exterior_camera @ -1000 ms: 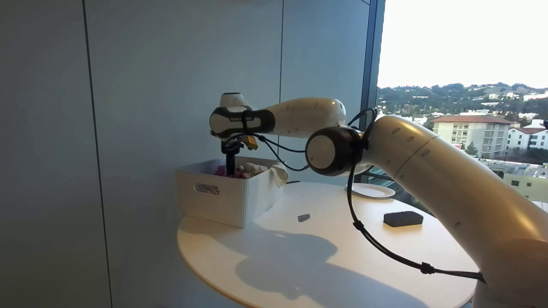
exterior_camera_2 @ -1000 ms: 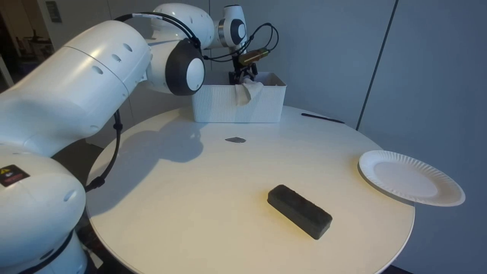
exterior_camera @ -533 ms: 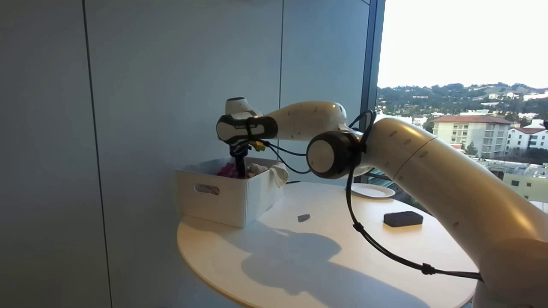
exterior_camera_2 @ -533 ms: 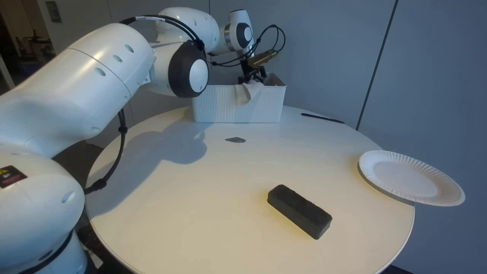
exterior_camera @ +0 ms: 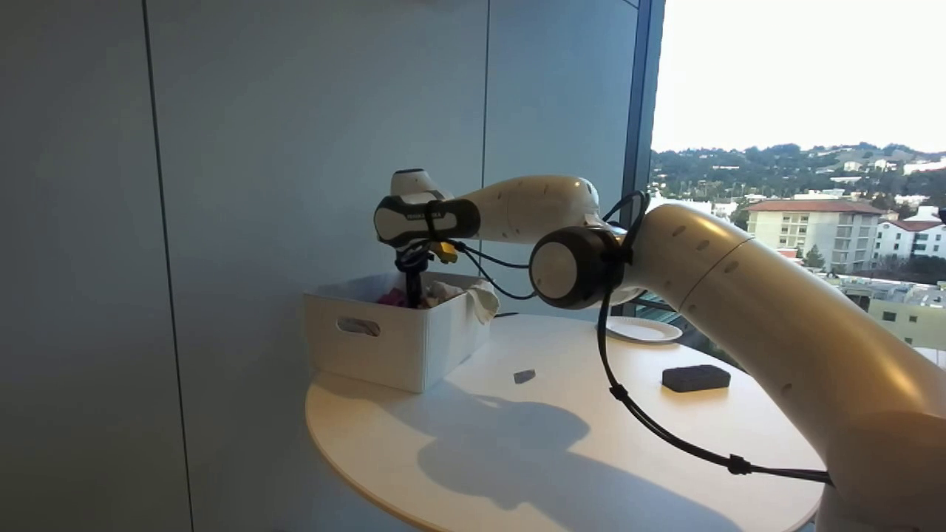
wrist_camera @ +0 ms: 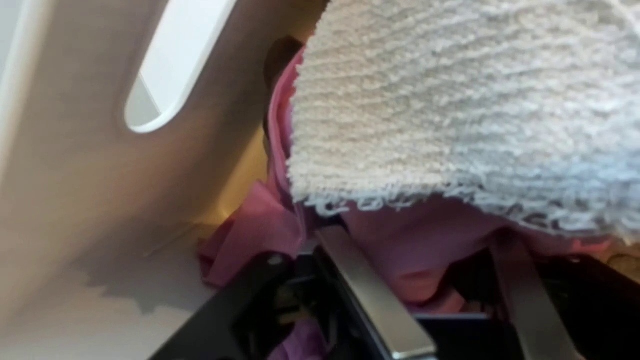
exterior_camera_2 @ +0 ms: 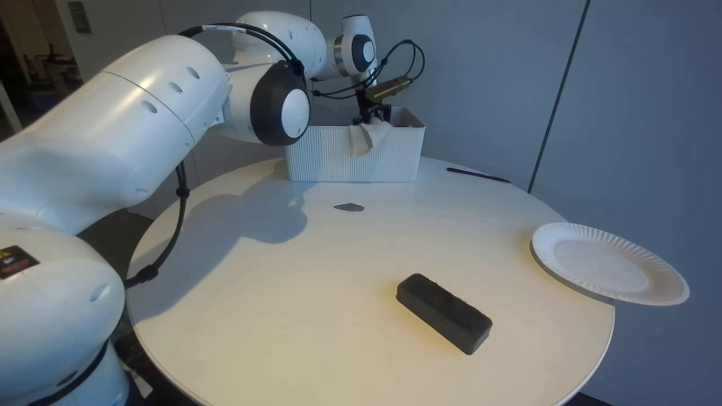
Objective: Put two objects on the table, then separate them
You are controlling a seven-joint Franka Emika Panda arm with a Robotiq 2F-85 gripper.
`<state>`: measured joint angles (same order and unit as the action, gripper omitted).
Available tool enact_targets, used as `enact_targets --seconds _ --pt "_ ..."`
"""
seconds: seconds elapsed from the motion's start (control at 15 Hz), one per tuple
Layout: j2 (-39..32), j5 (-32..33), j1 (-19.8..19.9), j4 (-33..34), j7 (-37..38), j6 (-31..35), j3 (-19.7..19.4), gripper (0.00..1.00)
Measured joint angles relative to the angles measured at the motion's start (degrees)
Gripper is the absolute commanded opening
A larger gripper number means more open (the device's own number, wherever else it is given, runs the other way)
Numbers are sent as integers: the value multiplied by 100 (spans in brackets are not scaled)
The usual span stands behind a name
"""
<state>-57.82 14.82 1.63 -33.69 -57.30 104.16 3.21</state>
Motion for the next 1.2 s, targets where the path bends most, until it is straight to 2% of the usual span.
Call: enact_targets --seconds 0.13,0.27,0.33,0.47,0.8,0.93,1.2 --pt "0 -63 13 30 92 0 0 10" --pt "0 -102 33 44 194 3 1 13" --pt "0 -137 43 52 245 3 2 10" --pt "2 -272 62 98 373 4 23 11" --pt "224 -737 52 438 730 79 318 10" --pt "445 -812 -4 612 829 119 451 9" --pt "879 -958 -270 1020 998 307 419 10"
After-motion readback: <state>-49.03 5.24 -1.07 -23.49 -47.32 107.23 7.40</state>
